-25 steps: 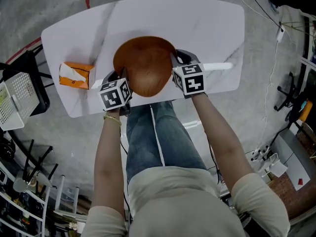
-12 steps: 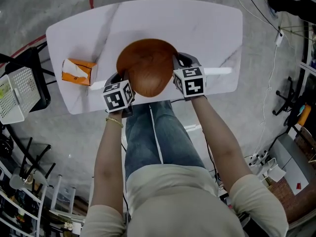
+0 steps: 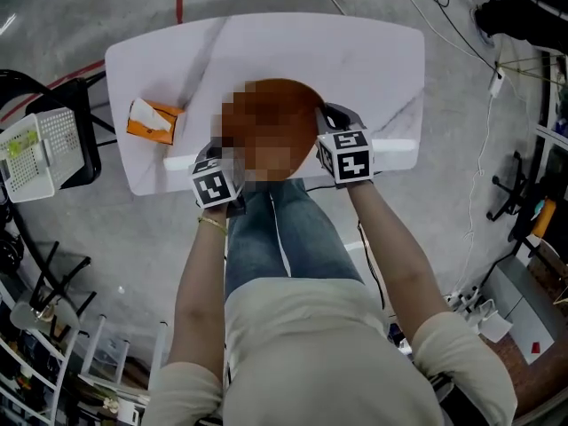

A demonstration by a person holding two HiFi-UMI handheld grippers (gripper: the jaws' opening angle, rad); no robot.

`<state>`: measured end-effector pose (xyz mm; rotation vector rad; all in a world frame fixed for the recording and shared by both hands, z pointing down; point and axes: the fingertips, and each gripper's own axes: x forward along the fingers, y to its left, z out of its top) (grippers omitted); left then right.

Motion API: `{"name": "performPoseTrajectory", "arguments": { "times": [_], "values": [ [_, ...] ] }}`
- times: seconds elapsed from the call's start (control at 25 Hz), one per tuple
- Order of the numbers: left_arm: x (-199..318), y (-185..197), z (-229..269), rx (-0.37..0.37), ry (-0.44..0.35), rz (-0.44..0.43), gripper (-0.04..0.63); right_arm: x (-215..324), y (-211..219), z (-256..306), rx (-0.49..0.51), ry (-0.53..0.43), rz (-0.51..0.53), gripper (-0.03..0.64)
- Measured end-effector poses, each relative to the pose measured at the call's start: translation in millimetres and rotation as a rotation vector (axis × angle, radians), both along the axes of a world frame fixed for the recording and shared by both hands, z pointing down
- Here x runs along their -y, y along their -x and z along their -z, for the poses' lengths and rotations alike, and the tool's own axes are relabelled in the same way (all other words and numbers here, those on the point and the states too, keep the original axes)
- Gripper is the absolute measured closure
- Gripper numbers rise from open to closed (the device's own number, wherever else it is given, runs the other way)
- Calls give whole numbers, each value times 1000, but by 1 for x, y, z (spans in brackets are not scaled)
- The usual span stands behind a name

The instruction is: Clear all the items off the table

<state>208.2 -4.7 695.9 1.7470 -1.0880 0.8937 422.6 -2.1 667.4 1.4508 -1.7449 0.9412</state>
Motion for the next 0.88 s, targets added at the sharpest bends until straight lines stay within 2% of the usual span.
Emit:
{"name": "performPoseTrajectory", "arguments": {
  "times": [0.88],
  "values": [
    [-45,37,121,-30,-130,195,557,-19,39,129,23,-151,160,601]
  ]
}}
